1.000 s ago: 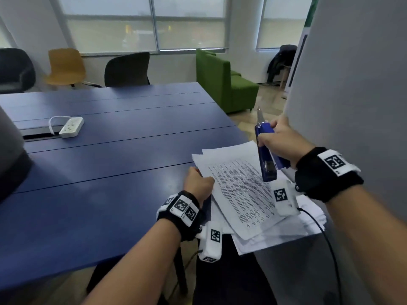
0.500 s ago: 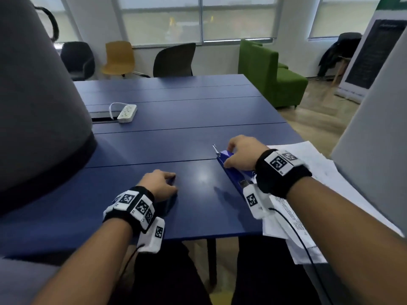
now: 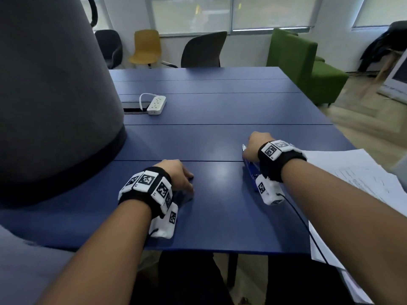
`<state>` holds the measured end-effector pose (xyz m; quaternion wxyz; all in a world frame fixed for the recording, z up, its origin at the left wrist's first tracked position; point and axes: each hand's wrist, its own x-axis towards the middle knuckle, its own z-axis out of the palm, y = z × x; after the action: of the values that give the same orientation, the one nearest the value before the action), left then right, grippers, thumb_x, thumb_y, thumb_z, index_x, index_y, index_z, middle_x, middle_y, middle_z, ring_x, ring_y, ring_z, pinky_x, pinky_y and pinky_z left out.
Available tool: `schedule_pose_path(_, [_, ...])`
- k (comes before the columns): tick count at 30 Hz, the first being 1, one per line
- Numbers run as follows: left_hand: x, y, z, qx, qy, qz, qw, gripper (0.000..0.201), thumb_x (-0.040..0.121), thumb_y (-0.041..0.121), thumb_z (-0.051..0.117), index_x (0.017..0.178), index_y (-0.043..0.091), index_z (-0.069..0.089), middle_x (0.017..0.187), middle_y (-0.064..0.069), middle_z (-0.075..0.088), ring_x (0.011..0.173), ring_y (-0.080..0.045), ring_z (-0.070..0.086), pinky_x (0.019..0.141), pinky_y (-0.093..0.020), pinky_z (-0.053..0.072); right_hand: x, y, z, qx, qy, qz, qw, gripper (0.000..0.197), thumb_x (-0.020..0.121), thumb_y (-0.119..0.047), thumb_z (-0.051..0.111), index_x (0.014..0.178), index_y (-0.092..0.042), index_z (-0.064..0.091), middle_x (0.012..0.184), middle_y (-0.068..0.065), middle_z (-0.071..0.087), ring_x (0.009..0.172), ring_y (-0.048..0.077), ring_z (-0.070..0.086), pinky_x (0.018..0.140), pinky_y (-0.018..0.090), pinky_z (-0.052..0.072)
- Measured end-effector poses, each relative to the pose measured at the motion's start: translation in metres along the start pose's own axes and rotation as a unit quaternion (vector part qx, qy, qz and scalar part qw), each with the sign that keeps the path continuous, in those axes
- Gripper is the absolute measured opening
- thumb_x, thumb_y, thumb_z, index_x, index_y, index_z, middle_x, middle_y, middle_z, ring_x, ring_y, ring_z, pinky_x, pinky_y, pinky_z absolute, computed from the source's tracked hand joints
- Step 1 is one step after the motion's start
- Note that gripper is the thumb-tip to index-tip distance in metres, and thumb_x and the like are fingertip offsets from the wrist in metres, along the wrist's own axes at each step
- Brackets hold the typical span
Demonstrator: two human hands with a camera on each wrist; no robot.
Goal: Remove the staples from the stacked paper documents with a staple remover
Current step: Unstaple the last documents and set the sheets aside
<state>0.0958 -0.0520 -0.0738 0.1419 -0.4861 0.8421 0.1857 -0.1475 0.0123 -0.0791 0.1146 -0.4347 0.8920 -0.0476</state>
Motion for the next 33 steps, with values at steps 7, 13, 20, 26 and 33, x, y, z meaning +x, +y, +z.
schedule_pose_path(7, [-0.005,0.001,0.002,-0.01,0.002,-0.003,1.0,0.049,0.081,0.041,0.079,0.129,0.038,0.069,0.13,0.014,0.068,0.111,-0.012,0.061,0.086,-0.018,0.041,-0.001,0.018,-0.028,0.198,0.006,0.016,0.98,0.038,0.093,-0.04,0.058,0.094,-0.002,0.064,0.084,0.016,0.068,0.08,0.036,0.071,0.068,0.037,0.06])
schedule_pose_path(13, [-0.013,0.013,0.01,0.007,0.011,-0.012,1.0,0.048,0.086,0.045,0.073,0.132,0.031,0.068,0.135,0.005,0.066,0.124,-0.019,0.06,0.099,-0.024,0.046,-0.026,0.089,-0.066,0.255,0.054,0.042,0.965,0.037,0.093,-0.043,0.062,0.088,-0.006,0.062,0.08,0.013,0.065,0.077,0.039,0.074,0.071,0.047,0.062])
schedule_pose_path(20, [-0.036,0.09,0.026,-0.003,0.054,0.078,0.995,0.03,0.095,0.032,0.057,0.101,0.012,0.078,0.103,-0.009,0.075,0.101,-0.028,0.067,0.082,-0.028,0.051,-0.072,0.222,-0.067,-0.007,0.01,0.144,0.99,0.054,0.082,-0.059,0.069,0.105,-0.01,0.069,0.117,0.012,0.067,0.101,0.029,0.058,0.08,0.03,0.044])
schedule_pose_path(26, [-0.055,0.207,0.06,-0.107,-0.029,0.182,0.977,0.039,0.104,0.037,0.046,0.103,0.005,0.068,0.11,-0.014,0.068,0.11,-0.034,0.062,0.08,-0.028,0.044,-0.119,0.266,-0.007,-0.042,-0.06,0.203,0.976,0.087,0.081,-0.078,0.051,0.14,-0.014,0.045,0.142,0.012,0.052,0.125,0.032,0.053,0.103,0.04,0.046])
schedule_pose_path(33, [-0.052,0.256,0.101,-0.088,-0.054,0.169,0.98,0.059,0.1,0.043,0.044,0.153,0.02,0.035,0.156,-0.011,0.045,0.139,-0.033,0.046,0.112,-0.037,0.039,-0.141,0.26,0.006,-0.028,-0.036,0.178,0.983,0.08,0.07,-0.09,0.046,0.12,-0.028,0.055,0.124,0.004,0.059,0.116,0.028,0.056,0.101,0.043,0.047])
